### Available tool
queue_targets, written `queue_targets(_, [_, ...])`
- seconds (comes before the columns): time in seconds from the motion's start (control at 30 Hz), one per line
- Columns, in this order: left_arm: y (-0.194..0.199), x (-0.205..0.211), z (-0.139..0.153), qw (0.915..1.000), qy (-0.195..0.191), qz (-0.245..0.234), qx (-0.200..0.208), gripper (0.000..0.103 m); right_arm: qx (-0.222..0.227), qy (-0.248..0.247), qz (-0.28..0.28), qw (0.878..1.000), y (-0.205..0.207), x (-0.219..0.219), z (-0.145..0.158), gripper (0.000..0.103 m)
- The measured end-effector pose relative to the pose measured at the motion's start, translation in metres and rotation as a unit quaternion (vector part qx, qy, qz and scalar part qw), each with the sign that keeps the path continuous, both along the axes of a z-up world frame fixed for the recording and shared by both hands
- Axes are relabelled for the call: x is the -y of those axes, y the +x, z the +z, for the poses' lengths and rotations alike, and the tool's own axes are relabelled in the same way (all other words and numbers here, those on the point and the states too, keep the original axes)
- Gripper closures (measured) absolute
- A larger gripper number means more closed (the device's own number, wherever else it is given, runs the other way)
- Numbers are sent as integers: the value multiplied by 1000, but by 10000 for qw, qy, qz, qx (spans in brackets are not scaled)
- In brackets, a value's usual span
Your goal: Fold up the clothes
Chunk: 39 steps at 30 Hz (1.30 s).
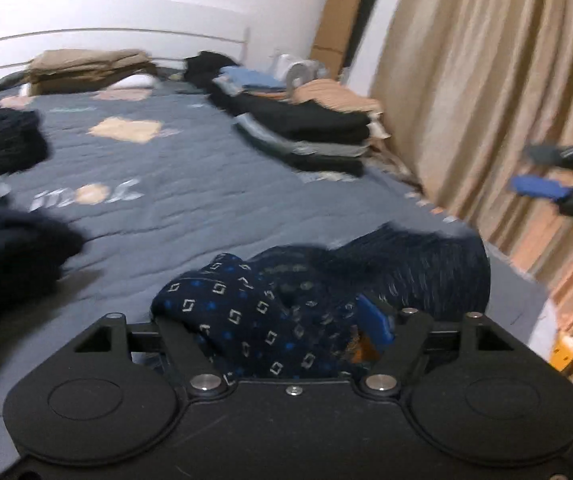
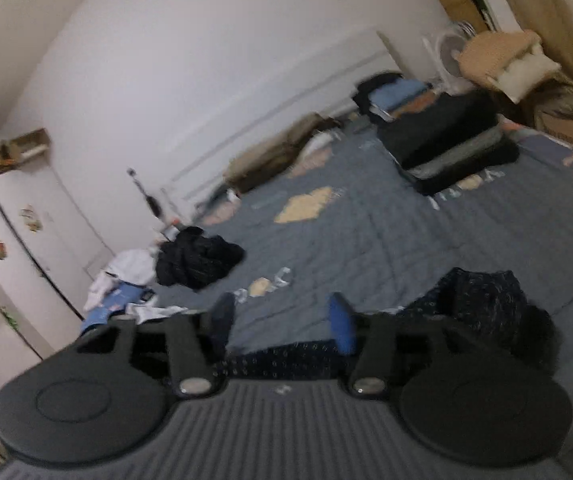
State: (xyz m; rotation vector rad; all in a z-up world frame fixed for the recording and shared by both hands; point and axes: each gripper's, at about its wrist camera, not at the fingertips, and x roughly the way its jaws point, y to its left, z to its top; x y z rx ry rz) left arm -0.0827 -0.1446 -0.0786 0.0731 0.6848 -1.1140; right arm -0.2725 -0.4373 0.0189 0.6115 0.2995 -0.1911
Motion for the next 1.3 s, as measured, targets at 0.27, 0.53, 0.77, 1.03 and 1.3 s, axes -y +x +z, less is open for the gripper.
queue_targets(0.27, [5, -60, 12, 9969, 327, -363, 612, 0, -220, 3, 501, 9985, 14, -31, -24, 31])
queue_targets(0.53, [22, -75, 27, 9844, 644, 493, 1562, 0, -362, -268, 927, 9947, 40, -82, -31, 31])
queue_targets(0.77, [70, -62, 10, 9835, 943, 729, 1360, 0, -408, -913, 1216, 9875, 74, -121, -12, 31])
queue_targets(1.03, [131, -53, -27, 9609, 1624, 937, 2039, 2, -477, -916, 1399, 9848, 99, -142, -17, 31])
queue_targets(1.3, [216, -124, -18, 9181, 2269, 1802, 2705, 16, -630, -722, 1375, 9859, 109, -143, -30, 31])
